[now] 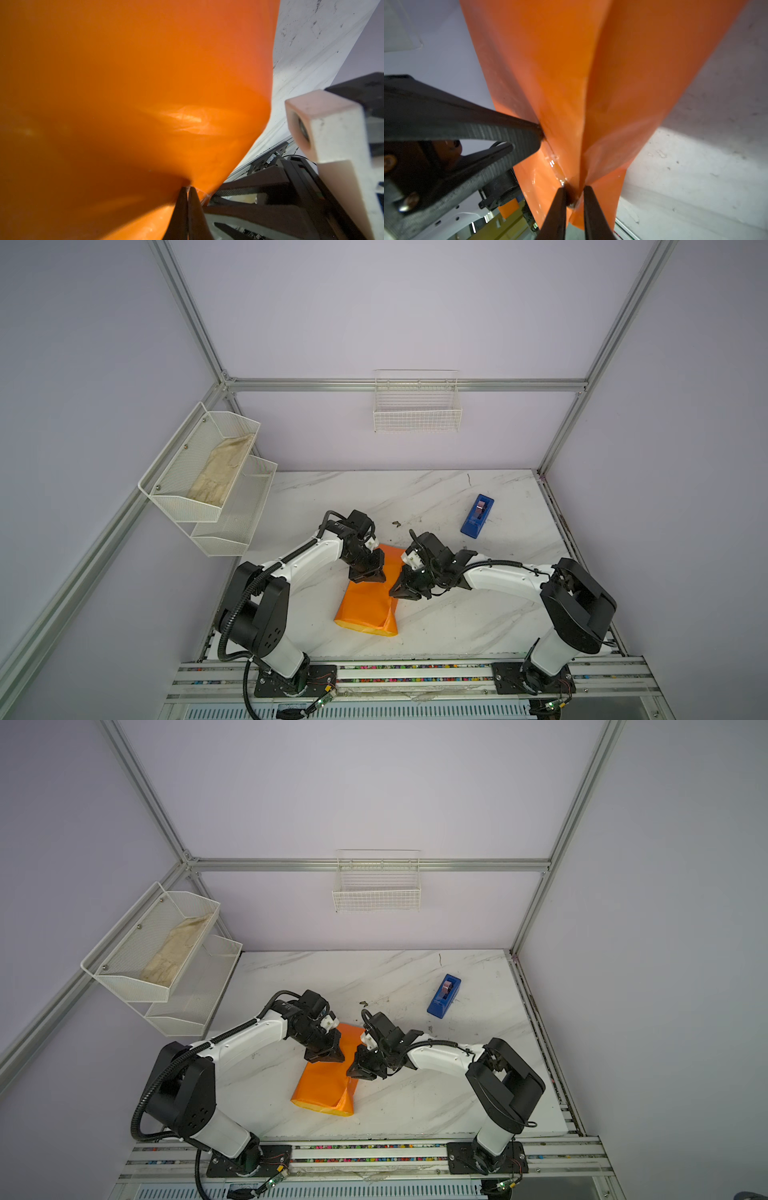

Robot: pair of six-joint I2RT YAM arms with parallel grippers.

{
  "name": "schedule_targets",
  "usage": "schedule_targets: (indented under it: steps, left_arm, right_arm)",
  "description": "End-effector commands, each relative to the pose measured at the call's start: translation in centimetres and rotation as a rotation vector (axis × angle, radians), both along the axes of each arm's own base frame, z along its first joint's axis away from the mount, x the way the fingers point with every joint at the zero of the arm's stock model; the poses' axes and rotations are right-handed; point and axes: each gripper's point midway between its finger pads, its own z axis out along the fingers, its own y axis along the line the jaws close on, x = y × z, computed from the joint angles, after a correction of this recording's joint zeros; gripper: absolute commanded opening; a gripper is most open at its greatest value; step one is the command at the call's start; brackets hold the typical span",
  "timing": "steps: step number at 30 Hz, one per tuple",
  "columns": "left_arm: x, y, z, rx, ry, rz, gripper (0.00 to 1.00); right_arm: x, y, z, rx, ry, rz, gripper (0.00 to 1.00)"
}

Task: Wrap a gift box in wrapping paper
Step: Stick the wrapping paper to the gift box, then move the gift box to the center of the table.

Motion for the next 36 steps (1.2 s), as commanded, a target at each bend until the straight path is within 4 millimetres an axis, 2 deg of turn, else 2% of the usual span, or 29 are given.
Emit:
schedule_targets:
  steps: [1,5,8,13,16,19,23,27,30,36]
  left_arm:
    - [-1.5,2.8,-2.9,0.178,0.076,-0.004,0.06]
    - [-1.0,2.6,-2.2,0.167,0.060,-0.003,0.07]
    - [0.2,1.8,-0.2,0.126,0.012,0.004,0.09]
    - [3.6,0.0,6.1,0.048,-0.138,0.014,0.21]
    - [4.9,-0.3,9.5,0.025,-0.221,0.013,0.31]
    - [5.5,0.9,11.0,0.050,-0.277,0.028,0.43]
    - [5.3,4.1,9.7,0.103,-0.274,0.058,0.59]
    - [4.5,6.9,7.0,0.143,-0.235,0.074,0.71]
    - [3.7,7.5,5.1,0.121,-0.196,0.070,0.75]
    - [2.1,7.5,1.2,0.088,-0.106,0.073,0.78]
  right_arm:
    - [-0.2,-0.7,-1.2,-0.048,0.007,-0.023,0.13]
    - [0.5,-0.5,0.6,-0.030,-0.017,-0.042,0.20]
    - [1.4,-0.8,2.5,-0.005,-0.047,-0.067,0.30]
    - [3.0,-1.9,4.9,0.026,-0.108,-0.110,0.32]
    - [3.6,-2.1,5.6,0.028,-0.150,-0.121,0.35]
    - [3.9,-2.1,5.3,0.017,-0.169,-0.119,0.42]
    - [4.1,-2.4,4.5,-0.008,-0.192,-0.115,0.52]
    - [4.0,-2.5,3.2,-0.022,-0.189,-0.106,0.64]
    - [3.6,-1.8,2.2,0.008,-0.145,-0.091,0.69]
    - [3.1,-1.1,0.4,0.033,-0.095,-0.069,0.69]
